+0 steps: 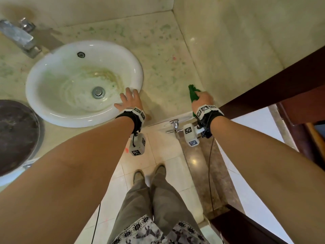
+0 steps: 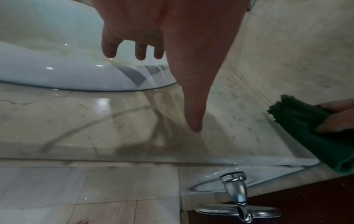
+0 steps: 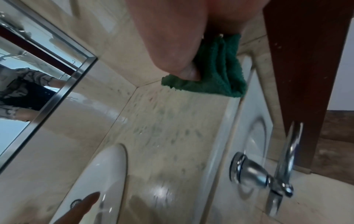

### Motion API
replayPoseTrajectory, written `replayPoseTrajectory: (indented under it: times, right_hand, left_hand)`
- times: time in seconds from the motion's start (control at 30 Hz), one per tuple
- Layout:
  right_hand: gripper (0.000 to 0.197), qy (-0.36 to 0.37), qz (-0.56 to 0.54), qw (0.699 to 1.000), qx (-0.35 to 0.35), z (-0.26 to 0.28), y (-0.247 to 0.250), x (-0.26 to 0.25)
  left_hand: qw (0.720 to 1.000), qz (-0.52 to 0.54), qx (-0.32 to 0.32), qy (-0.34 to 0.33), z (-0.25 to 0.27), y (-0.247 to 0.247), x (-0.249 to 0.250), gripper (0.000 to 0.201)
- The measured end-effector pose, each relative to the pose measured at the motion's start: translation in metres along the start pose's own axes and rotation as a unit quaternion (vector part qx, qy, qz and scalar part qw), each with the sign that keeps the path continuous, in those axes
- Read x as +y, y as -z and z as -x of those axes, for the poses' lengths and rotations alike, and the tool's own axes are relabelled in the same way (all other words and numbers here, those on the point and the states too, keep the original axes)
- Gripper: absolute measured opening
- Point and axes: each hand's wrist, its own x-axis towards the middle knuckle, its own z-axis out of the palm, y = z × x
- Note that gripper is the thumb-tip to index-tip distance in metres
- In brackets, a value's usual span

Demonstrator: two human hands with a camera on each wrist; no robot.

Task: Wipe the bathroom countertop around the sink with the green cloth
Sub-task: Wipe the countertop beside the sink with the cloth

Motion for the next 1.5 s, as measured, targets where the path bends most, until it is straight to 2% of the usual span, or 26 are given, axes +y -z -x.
replayPoseTrajectory:
  times: [0.07, 0.13, 0.23, 0.37, 0.43, 0.6, 0.67, 0.8, 1.0, 1.17, 1.3, 1.5]
  right_hand:
    - [0.042, 0.003, 0.026, 0.999, 0.034, -0.012, 0.001, 0.006]
    - [0.046, -0.004, 0.072, 0.997, 0.033, -0.02, 0.002, 0.01]
    - [0.055, -0.002, 0.105, 0.993, -0.049, -0.031, 0.0, 0.014]
    - [0.059, 0.035, 0.111, 0.99, -0.084, -0.043, -0.011, 0.017]
    - [0.055, 0.047, 0.099, 0.991, -0.08, -0.046, -0.015, 0.017]
    - [0.051, 0.033, 0.056, 0.994, -0.085, -0.053, -0.028, 0.011]
    - [0.043, 0.025, 0.015, 0.996, -0.082, -0.054, -0.033, 0.004]
    - [0.042, 0.096, 0.017, 0.991, -0.095, -0.046, -0.045, -0.001]
    - [0.058, 0.228, 0.085, 0.961, -0.133, -0.029, -0.055, 0.001]
    - [0.055, 0.253, 0.086, 0.951, -0.157, -0.018, -0.062, -0.002]
    - [0.053, 0.253, 0.099, 0.948, -0.169, -0.009, -0.066, -0.011]
    - [0.058, 0.307, 0.138, 0.931, -0.143, 0.022, -0.087, -0.028]
  left_hand:
    - [1.0, -0.014, 0.012, 0.01, -0.007, -0.006, 0.001, 0.133]
    - [0.999, -0.017, 0.038, 0.0, -0.012, -0.016, -0.001, 0.122]
    - [0.995, -0.068, 0.078, 0.014, -0.014, -0.025, -0.004, 0.109]
    - [0.994, -0.084, 0.062, 0.01, -0.012, -0.026, -0.005, 0.122]
    - [0.994, -0.079, 0.073, 0.011, -0.012, -0.026, -0.006, 0.12]
    - [0.995, -0.091, 0.032, 0.008, -0.007, -0.02, -0.005, 0.143]
    - [0.996, -0.084, 0.029, 0.012, -0.007, -0.019, -0.004, 0.138]
    - [0.996, -0.079, 0.022, 0.02, -0.009, -0.018, -0.003, 0.13]
    - [0.996, -0.084, 0.0, 0.014, -0.003, -0.012, -0.002, 0.147]
    - [0.997, -0.08, 0.018, 0.011, -0.005, -0.015, -0.003, 0.144]
    - [0.996, -0.091, 0.008, 0.009, -0.006, -0.015, -0.002, 0.148]
    - [0.995, -0.096, 0.027, 0.009, -0.007, -0.016, -0.003, 0.122]
